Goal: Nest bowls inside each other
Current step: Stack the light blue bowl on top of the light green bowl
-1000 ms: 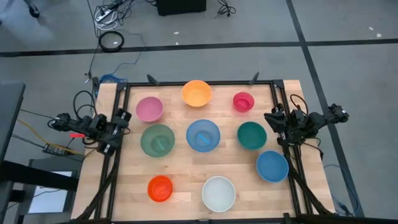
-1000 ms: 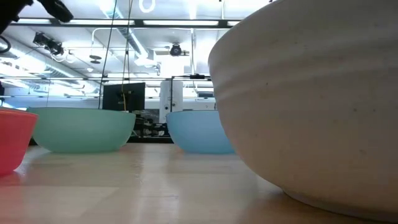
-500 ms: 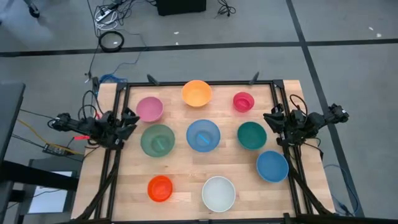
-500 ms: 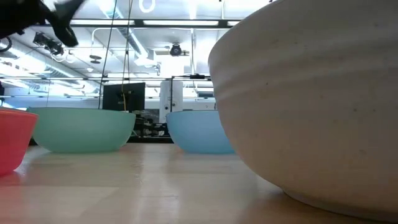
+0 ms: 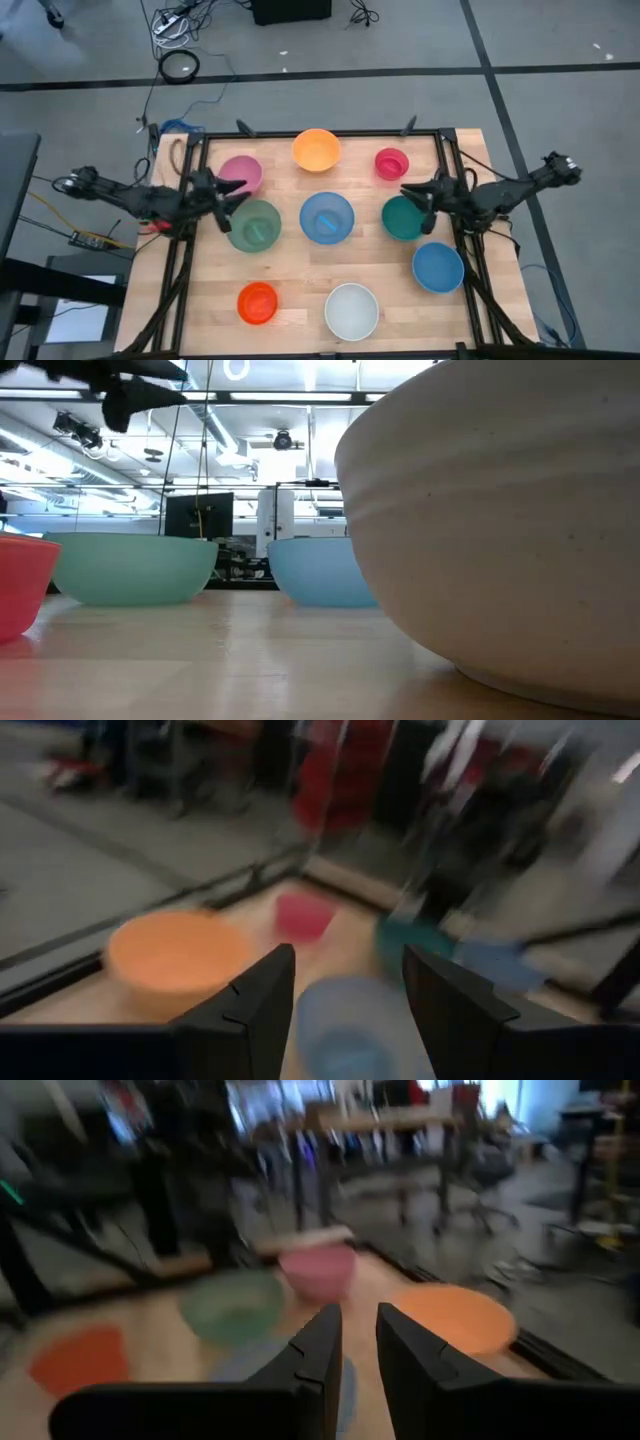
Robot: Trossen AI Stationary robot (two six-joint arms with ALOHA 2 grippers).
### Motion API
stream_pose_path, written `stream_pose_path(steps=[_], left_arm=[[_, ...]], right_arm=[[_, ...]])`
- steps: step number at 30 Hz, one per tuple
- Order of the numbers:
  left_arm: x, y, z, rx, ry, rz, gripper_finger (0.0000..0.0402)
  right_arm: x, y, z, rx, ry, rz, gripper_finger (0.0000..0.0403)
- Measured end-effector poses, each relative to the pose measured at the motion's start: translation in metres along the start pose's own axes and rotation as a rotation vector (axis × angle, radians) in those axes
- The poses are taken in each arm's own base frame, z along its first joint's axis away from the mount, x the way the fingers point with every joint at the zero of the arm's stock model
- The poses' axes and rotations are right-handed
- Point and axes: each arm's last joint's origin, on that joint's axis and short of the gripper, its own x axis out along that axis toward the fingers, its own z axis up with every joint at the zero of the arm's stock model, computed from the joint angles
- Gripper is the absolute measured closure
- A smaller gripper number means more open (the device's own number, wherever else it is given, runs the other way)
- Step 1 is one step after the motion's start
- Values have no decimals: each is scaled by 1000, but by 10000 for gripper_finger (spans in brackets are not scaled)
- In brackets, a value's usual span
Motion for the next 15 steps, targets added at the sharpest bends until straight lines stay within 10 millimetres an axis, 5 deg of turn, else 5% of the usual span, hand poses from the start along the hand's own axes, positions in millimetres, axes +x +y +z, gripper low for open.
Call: stream_pose_path(steps=[7,15], left_arm=[[37,-42,15,192,272,182,206],[60,-65,16,372,390,293,206]], right_arm=[[46,26,35,-60,300,-173,347],[95,41,37,122,541,-211,359]])
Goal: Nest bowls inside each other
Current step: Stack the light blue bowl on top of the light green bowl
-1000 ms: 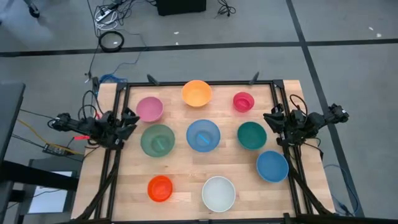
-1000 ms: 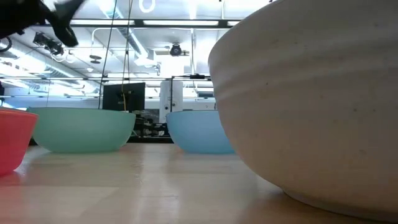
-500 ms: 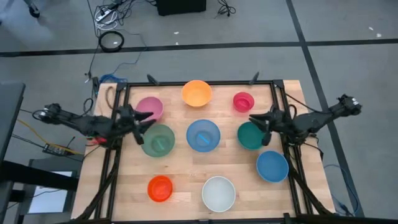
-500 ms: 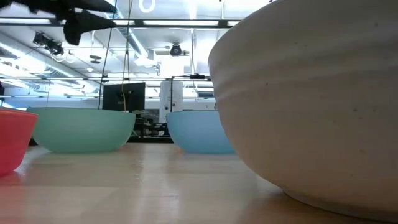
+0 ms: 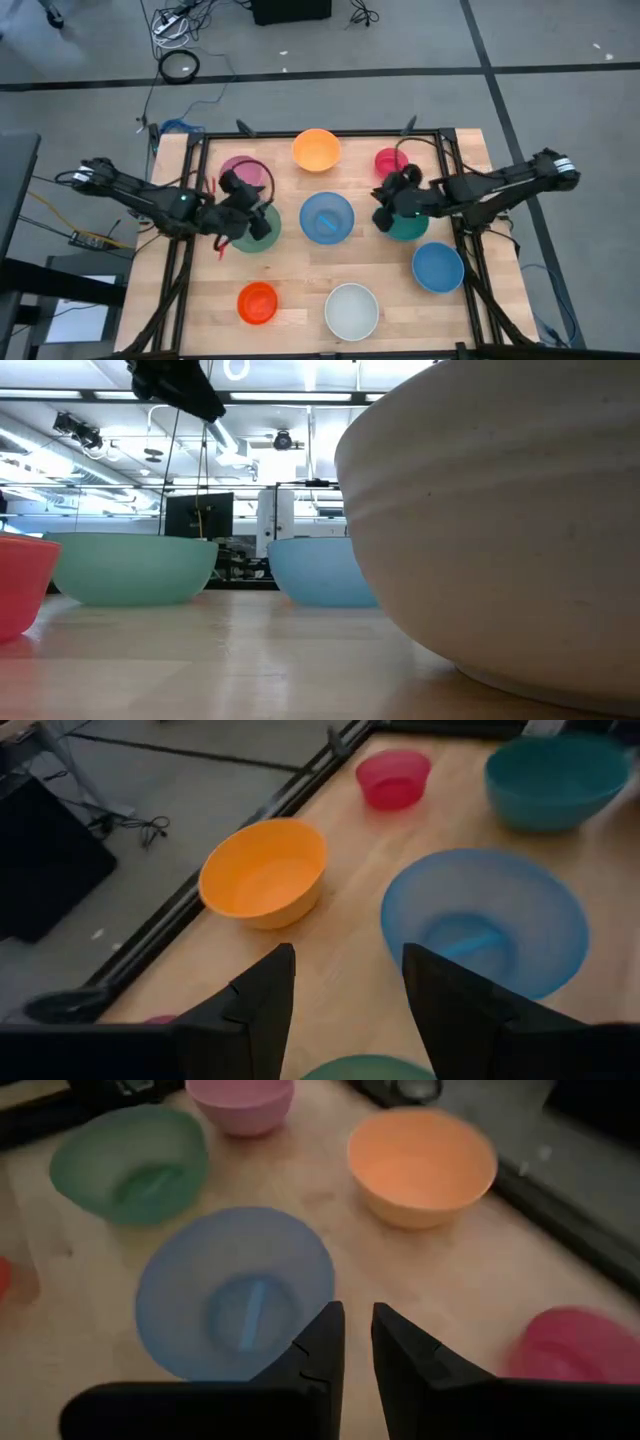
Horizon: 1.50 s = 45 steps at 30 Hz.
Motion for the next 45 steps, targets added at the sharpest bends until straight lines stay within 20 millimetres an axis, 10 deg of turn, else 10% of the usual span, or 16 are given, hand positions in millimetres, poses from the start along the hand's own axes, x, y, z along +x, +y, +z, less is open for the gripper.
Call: stream_pose_path(steps=[15,32,45], left_arm=[[3,7,-7,-25,219,-28,200],[21,23,0,-243,293,-6,89],[23,17,17,-324,165,-114,89]], right_arm=[[33,-6,12,76,125,68,264],[44,-23,21,113,128,37,208],[121,-28,2,135,355,5,209]])
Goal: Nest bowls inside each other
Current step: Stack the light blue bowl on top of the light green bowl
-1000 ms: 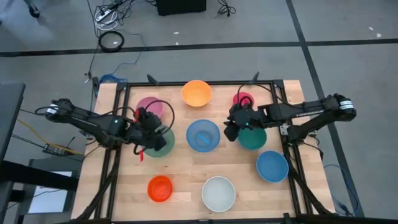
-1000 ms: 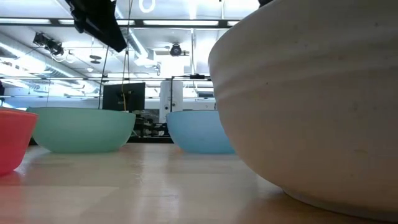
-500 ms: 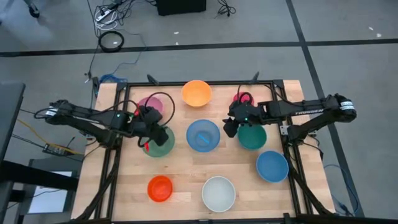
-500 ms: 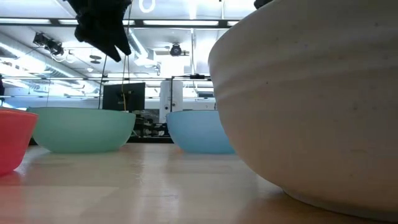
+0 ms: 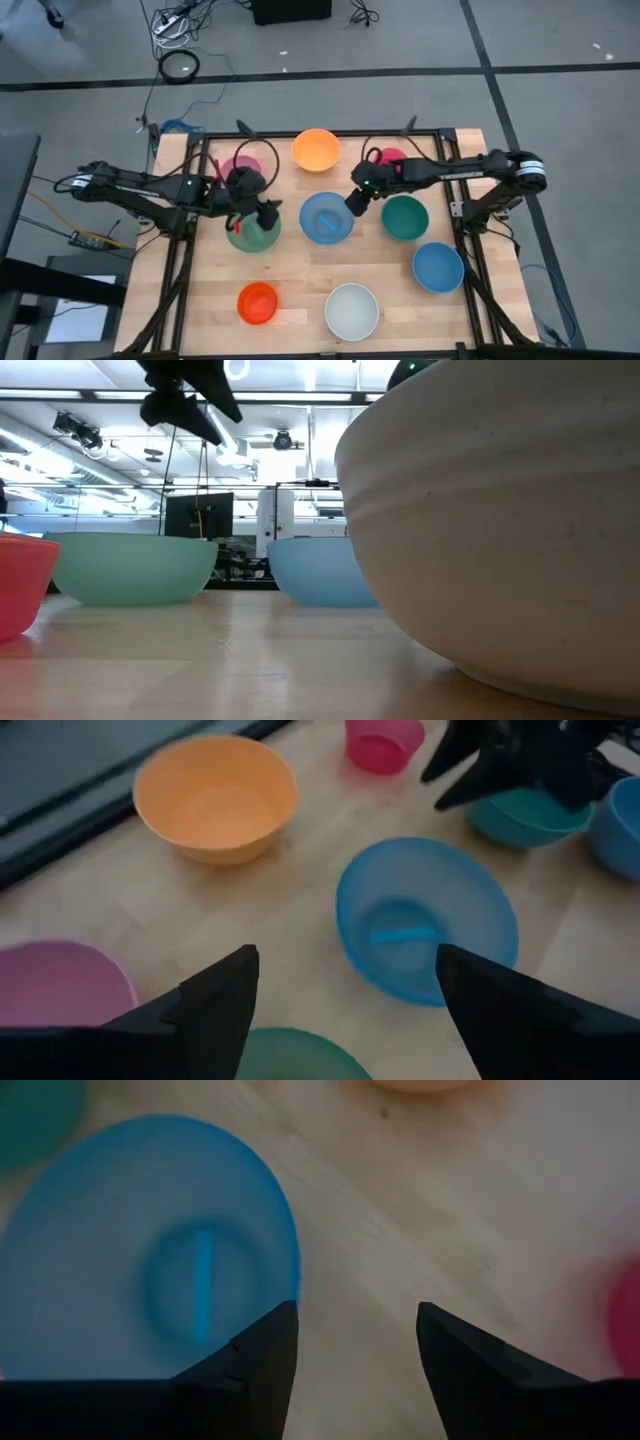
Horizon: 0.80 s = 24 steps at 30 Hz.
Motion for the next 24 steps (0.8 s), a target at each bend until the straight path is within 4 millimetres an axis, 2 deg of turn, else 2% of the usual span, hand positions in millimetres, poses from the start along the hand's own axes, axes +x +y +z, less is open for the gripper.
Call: stream_pose_path(steps=[7,24], left_arm=[[0,-2,1,26,-9,-17,89],[0,-1,1,28,-3,-19,89]], right_arm=[[17,8,2,-4,15,81,209],[17,11,2,-2,39,153,209]])
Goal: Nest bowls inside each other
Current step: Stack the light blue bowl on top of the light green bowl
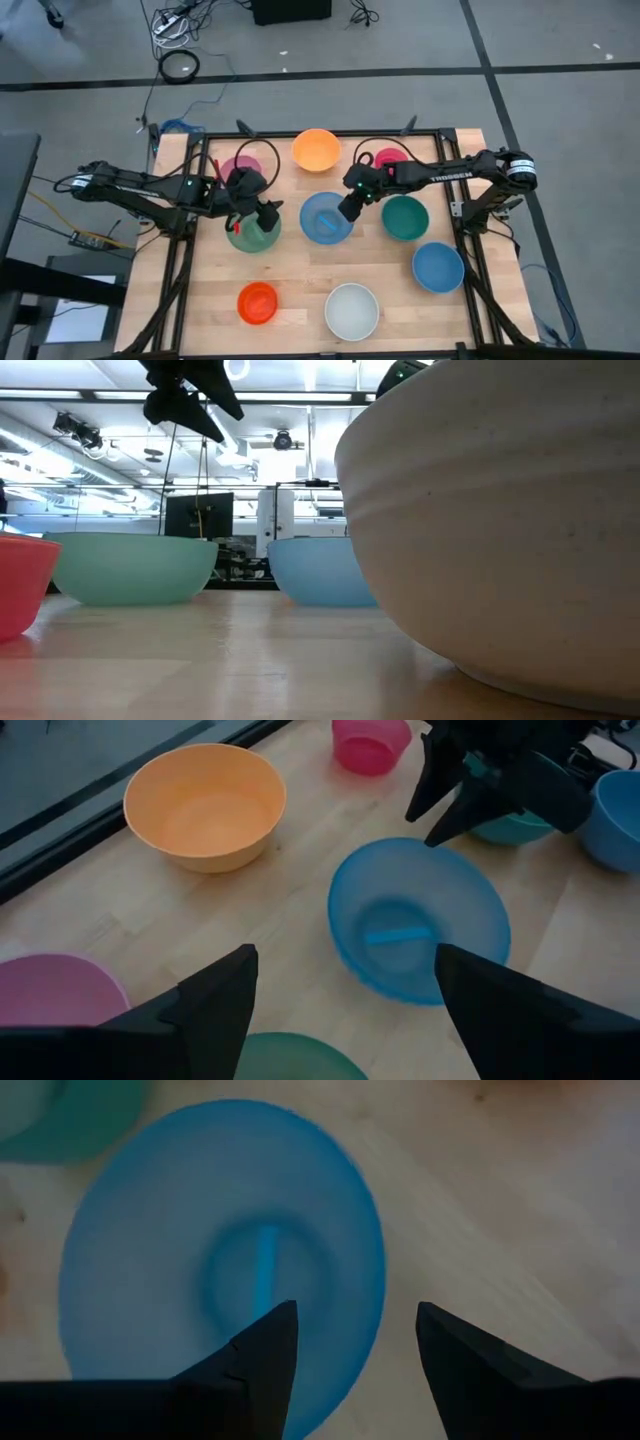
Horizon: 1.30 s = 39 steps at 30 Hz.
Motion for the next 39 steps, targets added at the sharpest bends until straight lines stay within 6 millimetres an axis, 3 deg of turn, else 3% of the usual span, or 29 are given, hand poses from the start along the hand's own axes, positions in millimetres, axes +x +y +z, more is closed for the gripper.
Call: stream_pose_path(steps=[6,20,24,32,39], left_arm=[[0,-1,0,-3,14,-18,89],[0,-1,-1,-28,27,-32,89],[0,-1,-1,-28,27,-32,89],[0,-1,-1,-28,27,-32,89],[0,-1,-1,-28,28,-32,89]], right_arm=[[1,0,-1,-1,11,10,209],[33,3,-7,-13,54,-2,237],[34,2,-6,-10,55,-1,272],[35,-1,-5,-14,56,-8,389],[35,-1,-4,-28,50,-11,400]])
